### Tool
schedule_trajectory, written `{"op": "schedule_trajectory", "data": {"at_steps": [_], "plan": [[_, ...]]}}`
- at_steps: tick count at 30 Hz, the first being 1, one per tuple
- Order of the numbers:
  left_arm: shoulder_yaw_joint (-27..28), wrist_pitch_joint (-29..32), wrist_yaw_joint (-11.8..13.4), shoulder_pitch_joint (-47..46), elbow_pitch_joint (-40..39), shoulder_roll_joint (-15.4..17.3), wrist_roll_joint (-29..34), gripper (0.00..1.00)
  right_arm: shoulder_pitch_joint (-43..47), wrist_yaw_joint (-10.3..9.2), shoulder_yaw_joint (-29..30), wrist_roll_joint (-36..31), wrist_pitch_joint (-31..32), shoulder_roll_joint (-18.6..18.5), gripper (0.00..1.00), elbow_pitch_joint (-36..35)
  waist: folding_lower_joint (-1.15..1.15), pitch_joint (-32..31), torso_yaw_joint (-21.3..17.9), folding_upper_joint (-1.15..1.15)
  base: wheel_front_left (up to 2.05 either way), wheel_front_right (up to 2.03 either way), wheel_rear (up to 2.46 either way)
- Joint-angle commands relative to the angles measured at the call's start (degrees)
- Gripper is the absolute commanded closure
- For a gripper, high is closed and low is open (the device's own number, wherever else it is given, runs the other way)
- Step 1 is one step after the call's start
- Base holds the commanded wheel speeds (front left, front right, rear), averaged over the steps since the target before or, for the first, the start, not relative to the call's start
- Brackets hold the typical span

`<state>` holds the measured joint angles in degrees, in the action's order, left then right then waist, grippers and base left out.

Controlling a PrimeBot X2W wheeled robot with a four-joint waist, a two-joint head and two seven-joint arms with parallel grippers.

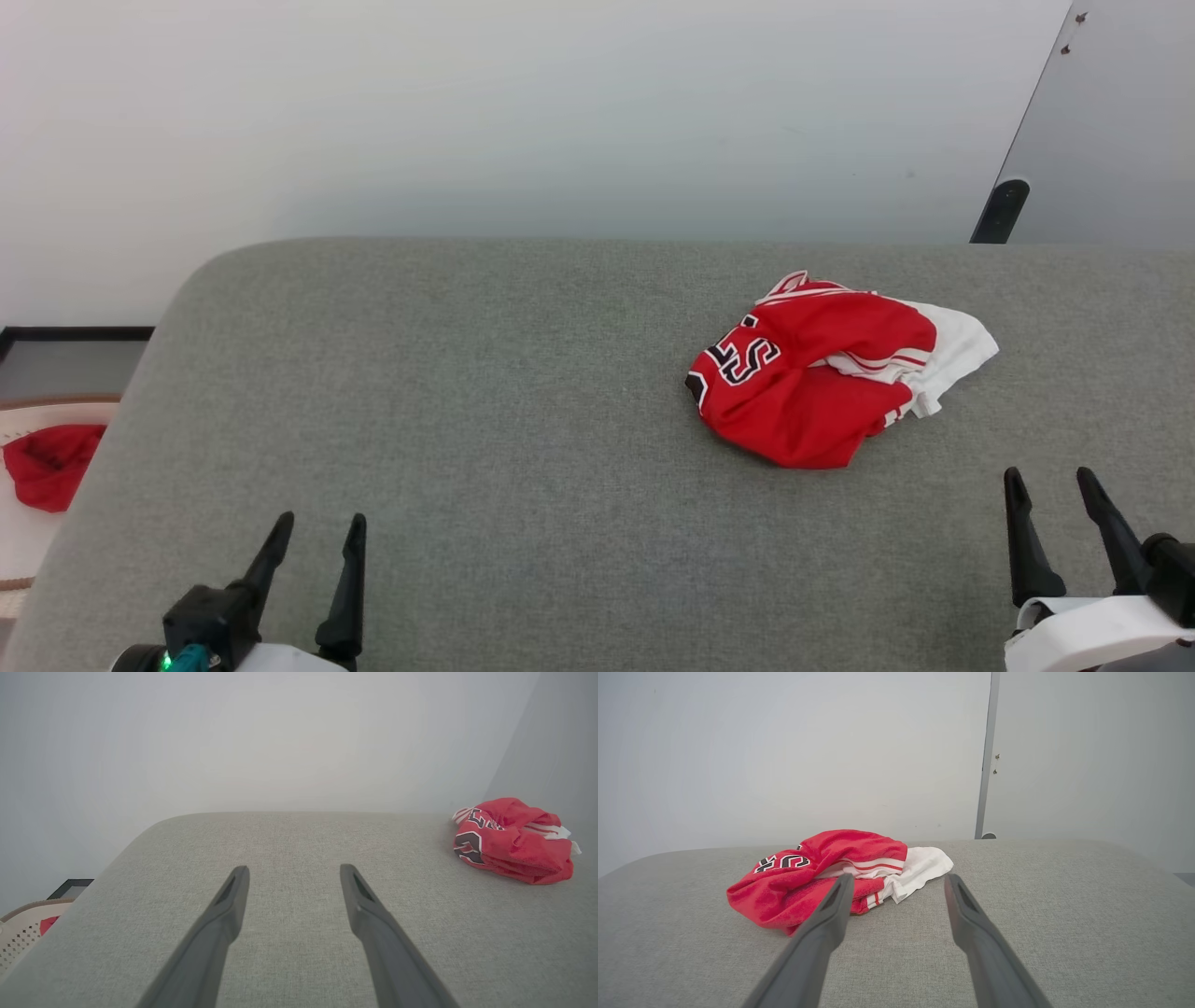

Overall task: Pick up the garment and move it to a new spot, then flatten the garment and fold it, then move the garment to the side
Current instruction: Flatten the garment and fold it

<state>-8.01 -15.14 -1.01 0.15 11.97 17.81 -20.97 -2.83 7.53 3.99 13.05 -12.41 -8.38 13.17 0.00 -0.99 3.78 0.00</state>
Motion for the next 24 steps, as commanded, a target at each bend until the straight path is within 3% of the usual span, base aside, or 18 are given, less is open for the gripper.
{"op": "schedule_trajectory", "data": {"at_steps": [1,14,24], "plan": [[0.64,0.01,-0.39,0.30,0.07,-0.38,0.58,0.00,0.33,-0.08,-0.10,0.00,-0.34,0.25,0.00,0.12,0.00,0.12,-0.10,0.00,0.00,0.00,0.00],[4.93,0.01,-4.00,0.15,1.24,-3.56,4.39,0.00,-0.95,-0.08,-0.72,-0.17,-0.80,0.74,0.00,0.89,0.00,0.66,-0.24,0.00,0.00,0.00,0.00],[6.49,0.01,-5.21,-0.02,1.47,-4.99,6.09,0.00,-0.99,-0.08,-0.73,-0.12,-1.07,0.99,0.00,1.26,0.00,0.75,-0.14,0.00,0.00,0.00,0.00]]}}
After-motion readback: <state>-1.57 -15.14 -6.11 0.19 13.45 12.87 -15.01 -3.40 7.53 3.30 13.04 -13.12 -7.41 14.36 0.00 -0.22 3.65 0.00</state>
